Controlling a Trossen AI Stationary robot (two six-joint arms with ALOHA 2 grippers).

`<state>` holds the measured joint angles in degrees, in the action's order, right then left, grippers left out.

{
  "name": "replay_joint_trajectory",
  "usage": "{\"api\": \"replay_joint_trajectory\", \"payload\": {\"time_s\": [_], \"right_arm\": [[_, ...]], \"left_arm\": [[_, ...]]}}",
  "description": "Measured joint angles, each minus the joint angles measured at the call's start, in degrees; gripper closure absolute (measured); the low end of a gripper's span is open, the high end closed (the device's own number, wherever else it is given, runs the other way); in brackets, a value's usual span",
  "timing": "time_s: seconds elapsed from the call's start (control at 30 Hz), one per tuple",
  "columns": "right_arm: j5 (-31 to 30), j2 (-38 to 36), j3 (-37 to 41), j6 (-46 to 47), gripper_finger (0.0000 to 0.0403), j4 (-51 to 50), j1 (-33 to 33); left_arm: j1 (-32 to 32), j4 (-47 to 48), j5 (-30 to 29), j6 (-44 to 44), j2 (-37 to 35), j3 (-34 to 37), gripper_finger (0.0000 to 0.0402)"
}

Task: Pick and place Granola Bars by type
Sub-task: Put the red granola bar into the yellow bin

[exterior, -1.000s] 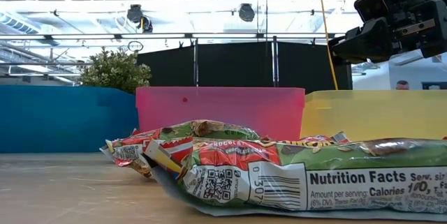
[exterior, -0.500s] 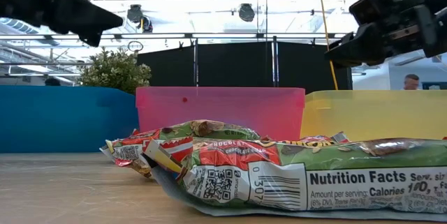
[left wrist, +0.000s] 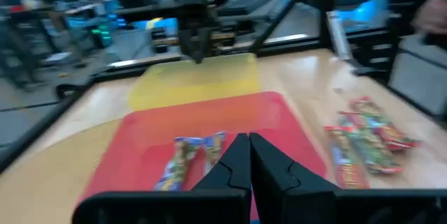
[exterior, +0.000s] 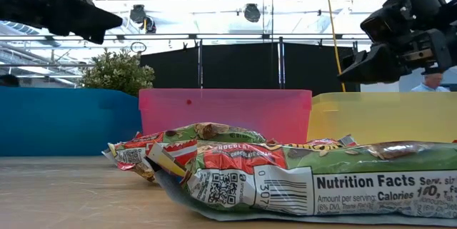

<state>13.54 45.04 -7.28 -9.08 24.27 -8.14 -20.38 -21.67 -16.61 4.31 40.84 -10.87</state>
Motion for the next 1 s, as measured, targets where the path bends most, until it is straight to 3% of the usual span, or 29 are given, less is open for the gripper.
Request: {"api": "replay_joint_trajectory", "payload": {"time_s": [0.17,0.27,0.43,0.57,0.67,0.77,0.93,1.0], "right_arm": [[-0.25,0.01,-1.38,4.60,0.0403,4.49,1.26],[-2.72,0.13,-6.70,8.20,0.0403,-2.47,6.48],[-32.98,8.30,-18.77,7.06,0.0403,-16.09,26.00],[-42.43,18.85,-28.56,2.11,0.0403,-17.91,37.35],[-50.43,27.50,-36.68,-1.95,0.0403,-18.10,42.49],[-60.00,36.41,-47.55,-1.88,0.0403,-24.37,46.00],[-61.27,50.66,-68.33,11.35,0.0403,-42.62,47.57],[-57.64,55.24,-75.17,17.03,0.0403,-48.95,46.82]], "left_arm": [[0.05,3.56,-7.12,-1.57,0.00,0.00,0.0368],[0.06,7.88,-10.95,-3.01,0.03,0.04,0.0356],[0.07,6.68,-14.97,-2.49,0.39,0.07,0.0354],[0.04,8.75,-13.73,-2.51,0.39,0.04,0.0353],[0.00,10.65,-13.43,-1.27,0.39,0.04,0.0353],[0.02,11.31,-13.45,-0.24,0.39,0.04,0.0353],[0.02,10.88,-13.43,-0.08,0.39,0.04,0.0353],[0.03,10.13,-13.45,0.20,0.39,0.04,0.0353]]}}
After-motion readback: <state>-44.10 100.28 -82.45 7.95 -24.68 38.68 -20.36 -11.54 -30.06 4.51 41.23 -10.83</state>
